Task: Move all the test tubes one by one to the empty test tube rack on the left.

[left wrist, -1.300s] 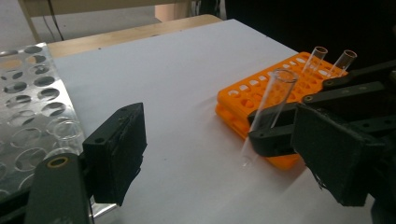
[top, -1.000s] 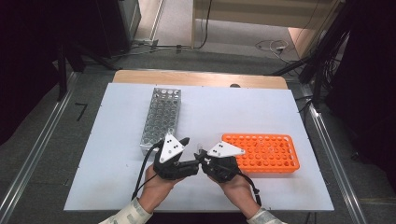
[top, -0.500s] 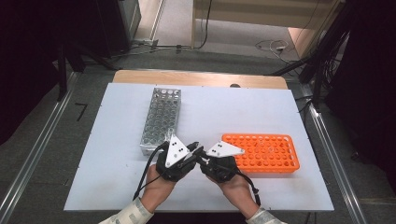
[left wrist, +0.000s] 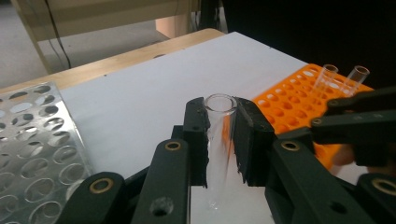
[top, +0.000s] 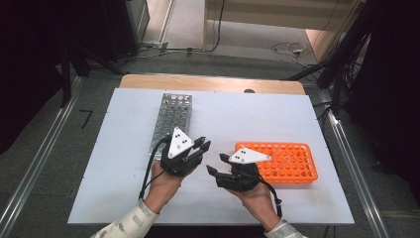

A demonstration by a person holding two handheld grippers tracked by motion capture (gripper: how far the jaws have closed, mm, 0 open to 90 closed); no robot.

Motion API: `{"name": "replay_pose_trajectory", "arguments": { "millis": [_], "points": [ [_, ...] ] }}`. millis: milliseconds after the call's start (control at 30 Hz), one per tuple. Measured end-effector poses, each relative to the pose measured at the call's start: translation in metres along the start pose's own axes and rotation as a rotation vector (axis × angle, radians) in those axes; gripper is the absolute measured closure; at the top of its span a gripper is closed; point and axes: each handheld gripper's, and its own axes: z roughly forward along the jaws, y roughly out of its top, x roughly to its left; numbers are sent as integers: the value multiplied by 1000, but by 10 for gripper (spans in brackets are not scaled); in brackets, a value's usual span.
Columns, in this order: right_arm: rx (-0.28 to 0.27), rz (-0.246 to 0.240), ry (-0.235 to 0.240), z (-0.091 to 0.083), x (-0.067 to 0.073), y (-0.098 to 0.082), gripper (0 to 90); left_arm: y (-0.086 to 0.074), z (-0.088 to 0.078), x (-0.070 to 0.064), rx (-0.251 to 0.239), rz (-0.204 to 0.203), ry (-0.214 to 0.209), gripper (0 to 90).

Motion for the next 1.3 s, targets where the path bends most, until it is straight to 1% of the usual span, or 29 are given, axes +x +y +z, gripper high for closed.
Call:
{"name": "replay_pose_trajectory", "arguments": {
  "millis": [100, 167, 333, 567, 633, 800, 1033, 1167, 1300],
  "points": [
    [-8, 0, -5, -2, -1, 0, 376, 4, 1, 7, -8, -7, 11, 753],
    [-15, 10, -4, -4, -2, 0, 375, 6, 1, 12, -12, -16, 20, 753],
    [-16, 6, -9, -6, -4, -1, 370, 12, 2, 26, -25, -44, 52, 753],
    [-13, -1, -14, -6, -4, -2, 370, 14, 2, 42, -34, -76, 102, 754],
    [-14, 0, -15, -6, -4, -2, 371, 15, 1, 47, -43, -86, 115, 754],
    [-14, 2, -17, -6, -4, -2, 372, 14, 1, 58, -37, -98, 155, 753],
    [-17, 0, -19, -6, -4, -2, 375, 10, 0, 63, -36, -84, 206, 754],
    [-16, -3, -20, -5, -4, -2, 375, 7, 0, 62, -34, -70, 223, 753],
    [-12, -2, -19, -5, -3, -3, 377, 2, 2, 62, -27, -67, 227, 752]
  ]
}}
